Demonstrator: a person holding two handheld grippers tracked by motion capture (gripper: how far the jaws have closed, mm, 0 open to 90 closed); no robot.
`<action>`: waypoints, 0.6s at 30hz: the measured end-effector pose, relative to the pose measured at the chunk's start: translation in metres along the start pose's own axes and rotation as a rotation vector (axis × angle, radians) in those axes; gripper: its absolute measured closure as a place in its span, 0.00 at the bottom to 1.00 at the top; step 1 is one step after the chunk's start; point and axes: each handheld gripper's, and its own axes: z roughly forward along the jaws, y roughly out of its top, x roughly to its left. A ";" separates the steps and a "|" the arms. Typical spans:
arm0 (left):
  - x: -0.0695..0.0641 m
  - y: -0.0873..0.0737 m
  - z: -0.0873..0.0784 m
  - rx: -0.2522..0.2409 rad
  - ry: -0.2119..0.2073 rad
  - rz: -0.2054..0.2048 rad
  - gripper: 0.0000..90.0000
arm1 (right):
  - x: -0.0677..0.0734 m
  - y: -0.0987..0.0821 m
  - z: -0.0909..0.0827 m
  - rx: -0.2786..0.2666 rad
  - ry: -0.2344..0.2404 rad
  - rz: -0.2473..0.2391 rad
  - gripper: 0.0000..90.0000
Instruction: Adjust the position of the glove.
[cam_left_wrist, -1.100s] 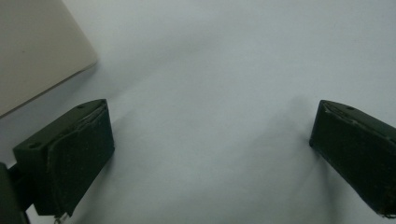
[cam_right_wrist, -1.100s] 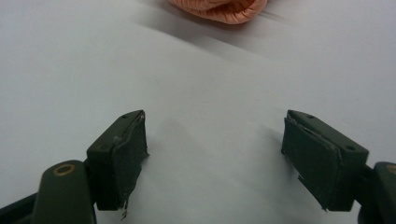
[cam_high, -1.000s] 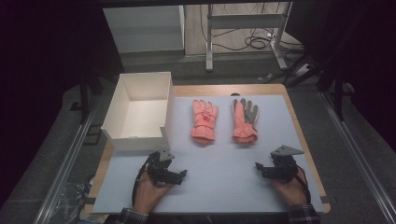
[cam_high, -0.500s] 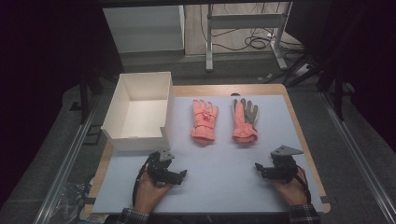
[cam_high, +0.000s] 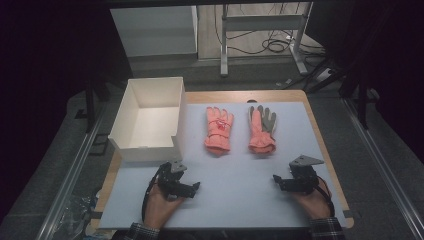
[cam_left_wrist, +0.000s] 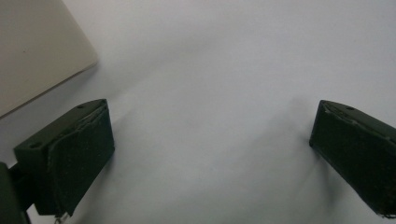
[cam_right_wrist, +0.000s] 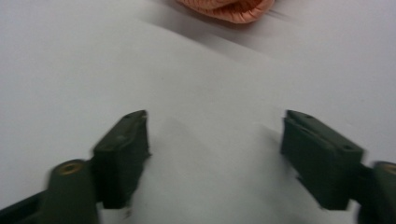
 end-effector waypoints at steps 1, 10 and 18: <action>0.000 0.000 0.000 0.000 0.000 0.000 0.00 | 0.000 0.001 -0.001 0.000 0.000 -0.003 0.30; 0.000 0.000 0.000 0.000 0.000 0.000 0.00 | -0.006 0.018 -0.009 -0.050 -0.029 -0.009 0.36; 0.000 0.000 0.000 0.000 0.000 0.000 0.00 | -0.015 0.038 -0.007 -0.055 0.035 0.018 0.41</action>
